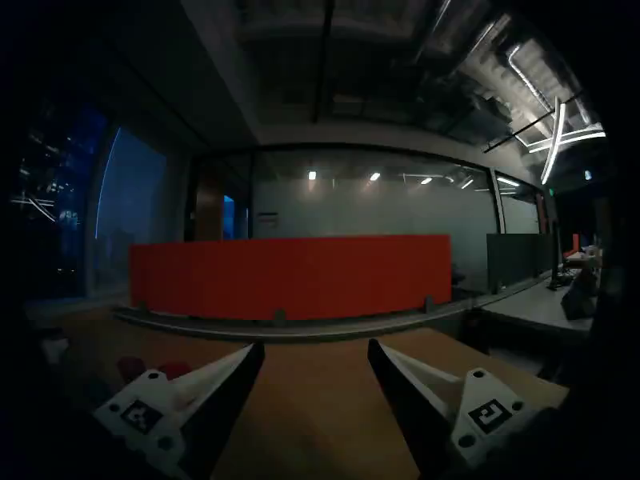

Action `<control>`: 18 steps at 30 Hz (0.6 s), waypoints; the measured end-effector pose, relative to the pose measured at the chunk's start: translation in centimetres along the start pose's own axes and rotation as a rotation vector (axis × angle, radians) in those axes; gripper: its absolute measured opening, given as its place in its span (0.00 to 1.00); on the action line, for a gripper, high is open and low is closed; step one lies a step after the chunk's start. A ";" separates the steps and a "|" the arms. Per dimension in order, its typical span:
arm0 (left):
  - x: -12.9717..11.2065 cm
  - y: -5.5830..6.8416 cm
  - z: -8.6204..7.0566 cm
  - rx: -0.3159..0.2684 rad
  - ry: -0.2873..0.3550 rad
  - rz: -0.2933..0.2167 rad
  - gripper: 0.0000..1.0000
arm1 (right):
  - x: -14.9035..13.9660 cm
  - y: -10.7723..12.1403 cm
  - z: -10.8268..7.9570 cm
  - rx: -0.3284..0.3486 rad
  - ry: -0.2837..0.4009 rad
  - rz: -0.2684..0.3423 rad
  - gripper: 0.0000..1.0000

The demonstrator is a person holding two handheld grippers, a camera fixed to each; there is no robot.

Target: Pour water

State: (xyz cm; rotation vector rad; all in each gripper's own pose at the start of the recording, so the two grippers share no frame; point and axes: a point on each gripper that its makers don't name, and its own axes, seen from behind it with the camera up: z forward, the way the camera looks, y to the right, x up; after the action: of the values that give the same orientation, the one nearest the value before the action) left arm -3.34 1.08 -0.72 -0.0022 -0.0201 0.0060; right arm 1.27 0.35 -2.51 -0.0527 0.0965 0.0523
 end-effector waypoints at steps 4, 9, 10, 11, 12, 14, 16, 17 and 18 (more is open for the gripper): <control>0.0 0.0 0.0 0.000 0.000 0.000 0.97 | -0.4 -0.2 0.2 0.003 -0.003 -0.003 1.00; -0.1 0.0 0.0 0.000 0.000 0.000 0.97 | -0.6 -0.7 0.5 0.007 0.000 -0.009 1.00; 0.0 0.0 0.0 0.000 0.000 0.000 0.97 | -0.7 -0.8 0.5 0.007 0.001 -0.010 1.00; 0.0 0.0 0.0 0.000 0.000 0.000 0.97 | -0.8 -0.9 0.6 0.006 0.001 -0.011 1.00; 0.0 -0.1 0.0 0.000 0.000 0.000 0.97 | -0.9 -1.0 0.7 0.005 0.001 -0.009 1.00; 0.0 -0.1 0.0 0.000 0.000 0.000 0.97 | -1.3 -1.1 0.8 0.001 0.000 -0.004 1.00; 0.0 -0.1 0.0 0.000 0.000 0.000 0.97 | -1.7 -1.2 0.8 -0.001 -0.002 0.001 1.00; 0.0 -0.1 0.0 0.000 0.000 0.000 0.97 | -1.9 -1.3 0.8 -0.001 -0.003 0.003 1.00; 0.0 -0.1 0.0 0.000 0.000 0.000 0.97 | -2.2 -1.4 0.8 0.000 -0.004 0.004 1.00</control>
State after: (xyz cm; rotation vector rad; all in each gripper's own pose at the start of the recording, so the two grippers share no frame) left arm -3.35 1.01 -0.74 -0.0020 -0.0200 0.0062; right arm -0.72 -1.13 -1.39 -0.0526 0.0927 0.0560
